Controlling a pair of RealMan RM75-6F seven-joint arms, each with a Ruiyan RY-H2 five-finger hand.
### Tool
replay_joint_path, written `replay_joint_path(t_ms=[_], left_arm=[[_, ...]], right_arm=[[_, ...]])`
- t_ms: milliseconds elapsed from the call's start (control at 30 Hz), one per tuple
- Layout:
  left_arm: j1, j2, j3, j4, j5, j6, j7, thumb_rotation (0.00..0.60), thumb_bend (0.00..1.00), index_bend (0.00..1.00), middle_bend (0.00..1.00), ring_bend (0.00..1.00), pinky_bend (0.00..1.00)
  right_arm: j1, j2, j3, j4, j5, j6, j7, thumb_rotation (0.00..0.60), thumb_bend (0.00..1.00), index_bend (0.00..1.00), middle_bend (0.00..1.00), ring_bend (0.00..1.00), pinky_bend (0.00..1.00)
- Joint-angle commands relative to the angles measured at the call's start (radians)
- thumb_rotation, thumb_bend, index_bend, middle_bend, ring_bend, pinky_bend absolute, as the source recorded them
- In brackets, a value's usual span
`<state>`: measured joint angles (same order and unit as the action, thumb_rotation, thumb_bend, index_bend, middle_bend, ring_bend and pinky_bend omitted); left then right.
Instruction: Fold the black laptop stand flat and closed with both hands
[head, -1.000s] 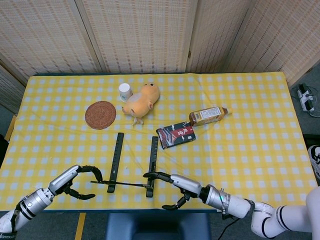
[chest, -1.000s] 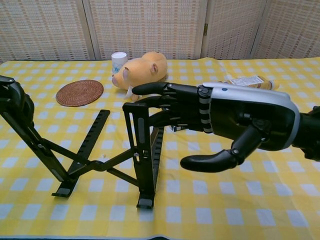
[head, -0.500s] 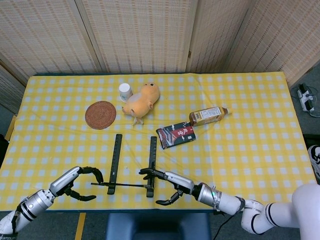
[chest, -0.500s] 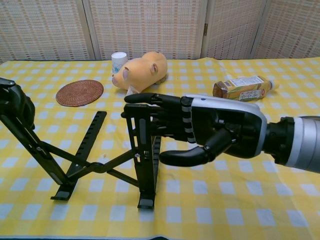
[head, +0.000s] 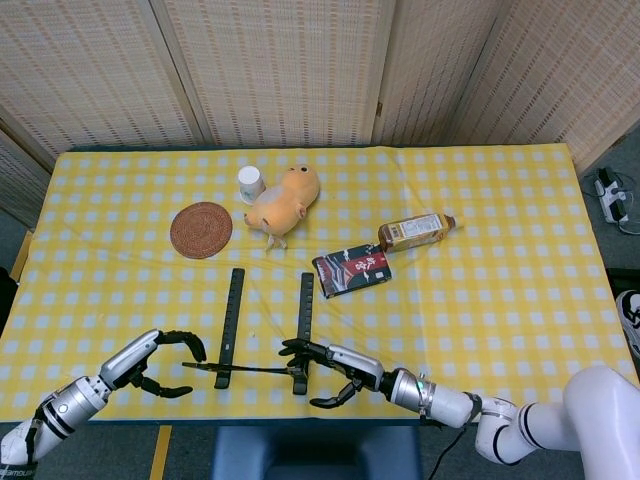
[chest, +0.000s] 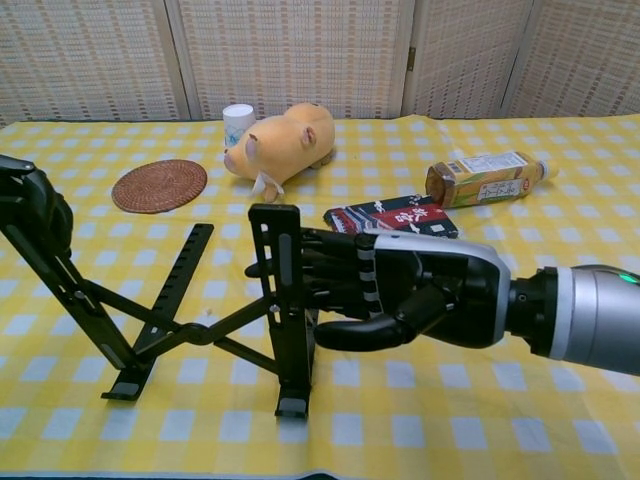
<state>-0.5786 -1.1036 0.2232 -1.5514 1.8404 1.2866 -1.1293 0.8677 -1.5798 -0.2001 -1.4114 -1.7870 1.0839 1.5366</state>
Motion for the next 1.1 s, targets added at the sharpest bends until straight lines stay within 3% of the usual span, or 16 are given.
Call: replay_joint_path(t_ms=[33,467,733,900,1100], left_arm=[[-0.002,0.000,0.000,-0.001,-0.002,-0.003,-0.001,0.600,0.23,0.50,0.47,0.41,0.34],[-0.013,-0.001,-0.001,-0.006,-0.013,-0.019,0.001,0.600,0.23,0.50,0.47,0.41,0.34],[-0.011,-0.006,-0.009,-0.003,-0.028,-0.018,0.007,0.600,0.23,0.49,0.47,0.40,0.34],[0.012,-0.027,-0.030,0.014,-0.055,0.000,0.087,0.600,0.23,0.38,0.43,0.30,0.33],[0.011,-0.026,-0.019,0.033,-0.039,-0.038,0.207,0.600,0.23,0.21,0.28,0.16,0.21]], right_arm=[[-0.002,-0.012,-0.016,0.022,-0.001,0.003,0.037,0.600,0.34,0.00,0.11,0.15,0.00],[-0.006,-0.047,-0.058,0.067,-0.012,0.021,0.164,0.600,0.34,0.00,0.11,0.15,0.00],[-0.017,-0.046,-0.062,0.074,-0.012,0.039,0.125,0.600,0.34,0.00,0.11,0.15,0.00],[-0.023,-0.018,-0.054,0.046,-0.021,0.064,0.030,0.600,0.34,0.00,0.11,0.15,0.00],[-0.015,0.053,-0.032,-0.049,-0.025,0.083,-0.081,0.600,0.34,0.00,0.11,0.15,0.00]])
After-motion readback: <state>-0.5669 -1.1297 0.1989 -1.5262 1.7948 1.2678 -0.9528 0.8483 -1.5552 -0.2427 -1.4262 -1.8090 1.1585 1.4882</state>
